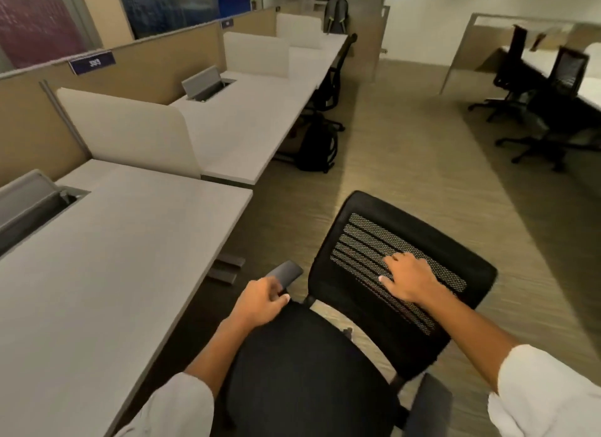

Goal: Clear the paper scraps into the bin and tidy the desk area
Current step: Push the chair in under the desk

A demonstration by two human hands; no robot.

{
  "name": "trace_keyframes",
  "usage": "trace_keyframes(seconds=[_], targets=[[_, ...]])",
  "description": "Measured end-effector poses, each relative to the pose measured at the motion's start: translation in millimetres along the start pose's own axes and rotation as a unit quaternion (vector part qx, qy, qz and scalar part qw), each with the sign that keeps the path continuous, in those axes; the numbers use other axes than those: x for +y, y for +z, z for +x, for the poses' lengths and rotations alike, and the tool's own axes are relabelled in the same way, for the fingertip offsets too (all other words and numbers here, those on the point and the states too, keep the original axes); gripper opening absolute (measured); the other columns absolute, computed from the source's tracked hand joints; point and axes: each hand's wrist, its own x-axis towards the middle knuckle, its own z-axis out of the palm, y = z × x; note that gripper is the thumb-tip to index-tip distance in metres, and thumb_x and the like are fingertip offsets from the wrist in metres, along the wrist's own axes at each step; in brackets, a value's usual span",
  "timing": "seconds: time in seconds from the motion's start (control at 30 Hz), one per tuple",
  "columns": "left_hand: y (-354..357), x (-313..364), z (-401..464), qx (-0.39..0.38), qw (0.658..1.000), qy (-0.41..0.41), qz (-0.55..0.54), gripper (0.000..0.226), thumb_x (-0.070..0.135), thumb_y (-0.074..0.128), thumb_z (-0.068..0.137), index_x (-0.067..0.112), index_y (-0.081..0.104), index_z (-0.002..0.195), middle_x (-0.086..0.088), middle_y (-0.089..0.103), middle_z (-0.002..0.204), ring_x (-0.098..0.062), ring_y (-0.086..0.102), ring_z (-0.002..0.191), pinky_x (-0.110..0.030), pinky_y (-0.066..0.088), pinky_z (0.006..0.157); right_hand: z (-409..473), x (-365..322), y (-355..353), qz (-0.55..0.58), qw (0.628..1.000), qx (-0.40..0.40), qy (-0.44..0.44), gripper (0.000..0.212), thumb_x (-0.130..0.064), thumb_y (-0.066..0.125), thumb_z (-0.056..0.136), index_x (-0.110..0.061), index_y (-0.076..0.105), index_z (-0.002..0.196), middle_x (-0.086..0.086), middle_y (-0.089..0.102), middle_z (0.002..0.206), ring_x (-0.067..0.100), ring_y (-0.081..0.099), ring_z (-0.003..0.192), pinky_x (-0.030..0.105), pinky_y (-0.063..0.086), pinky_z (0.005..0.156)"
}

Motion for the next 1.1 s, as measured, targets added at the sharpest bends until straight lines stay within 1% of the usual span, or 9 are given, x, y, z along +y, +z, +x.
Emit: trace_keyframes(seconds=[0.07,0.17,0.3,0.43,0.57,0.77,0.97,1.03,1.1], targets=[[18.7,26.0,4.7,0.0,1.0,-0.001,0.001,0.017,0.037,0.071,0.089,0.027,0.062,0.098,0.011,0.067,0.081,0.001,0.062,0.075,-0.014,0.046,0.063,-7.4,32.6,1.9,0.016,1.0,0.008,0.008,0.054,-0.053,0.048,0.096,-0.018,0.051,0.136,0.005,0.058,0.134,0.027,0.051,0.126,0.049,0.05,0.096],[46.3,62.6,10.4,-0.006,1.0,-0.004,0.013,0.021,0.037,0.072,0.089,0.022,0.065,0.101,0.005,0.07,0.084,-0.006,0.065,0.077,-0.023,0.051,0.07,-22.0,80.8,10.2,0.034,0.999,0.008,0.018,0.055,-0.052,0.051,0.095,-0.017,0.05,0.137,0.006,0.056,0.137,0.029,0.048,0.128,0.049,0.049,0.096],[67.7,94.3,17.8,0.001,1.0,-0.006,0.022,0.02,0.04,0.072,0.088,0.023,0.065,0.095,0.011,0.065,0.077,-0.009,0.065,0.076,-0.028,0.053,0.071,-32.1,125.0,20.8,0.023,0.999,0.009,0.023,0.059,-0.051,0.054,0.094,-0.017,0.048,0.141,0.007,0.047,0.146,0.029,0.038,0.136,0.051,0.048,0.098],[87.3,115.8,16.9,-0.009,0.999,0.009,0.033,0.024,0.039,0.073,0.087,0.019,0.066,0.1,0.01,0.066,0.077,-0.009,0.064,0.075,-0.023,0.047,0.066,-38.7,149.3,27.9,0.008,0.999,-0.006,0.032,0.066,-0.05,0.059,0.09,-0.018,0.043,0.145,0.009,0.032,0.157,0.032,0.024,0.145,0.057,0.041,0.106],[93.7,125.5,19.3,-0.032,0.998,0.016,0.046,0.027,0.039,0.072,0.088,0.016,0.067,0.103,0.005,0.068,0.083,-0.014,0.067,0.082,-0.026,0.049,0.07,-45.2,156.6,39.3,0.022,0.998,-0.035,0.052,0.07,-0.049,0.061,0.09,-0.02,0.036,0.149,0.011,0.016,0.164,0.04,0.014,0.149,0.062,0.031,0.114],[90.6,143.0,20.8,-0.053,0.997,0.037,0.05,0.03,0.041,0.07,0.089,0.016,0.065,0.105,0.005,0.069,0.083,-0.008,0.063,0.077,-0.02,0.044,0.065,-54.8,159.5,36.3,0.016,0.989,-0.118,0.083,0.077,-0.048,0.062,0.091,-0.019,0.028,0.153,0.014,0.008,0.166,0.046,0.027,0.144,0.057,0.033,0.115],[90.8,159.6,20.4,-0.036,0.999,0.019,0.034,0.034,0.042,0.069,0.089,0.014,0.063,0.109,0.0,0.072,0.09,-0.014,0.067,0.085,-0.028,0.05,0.075,-39.3,170.1,24.5,-0.006,0.993,-0.107,0.058,0.076,-0.048,0.062,0.09,-0.019,0.031,0.153,0.014,0.018,0.163,0.04,0.038,0.14,0.051,0.043,0.109],[98.8,165.2,23.4,-0.039,0.999,0.008,0.024,0.036,0.042,0.069,0.09,0.013,0.062,0.11,-0.001,0.071,0.09,-0.014,0.067,0.086,-0.028,0.05,0.075,-28.1,174.2,19.5,-0.007,0.995,-0.097,0.026,0.071,-0.044,0.06,0.091,-0.016,0.036,0.151,0.016,0.025,0.16,0.037,0.043,0.137,0.045,0.046,0.107],[113.3,176.8,33.3,-0.029,0.999,-0.008,0.018,0.039,0.044,0.068,0.09,0.013,0.06,0.112,-0.003,0.072,0.093,-0.016,0.067,0.088,-0.032,0.052,0.079,-13.7,185.0,13.9,-0.008,0.997,-0.075,-0.029,0.055,-0.039,0.062,0.09,-0.014,0.052,0.138,0.016,0.039,0.148,0.033,0.053,0.126,0.038,0.049,0.098]])
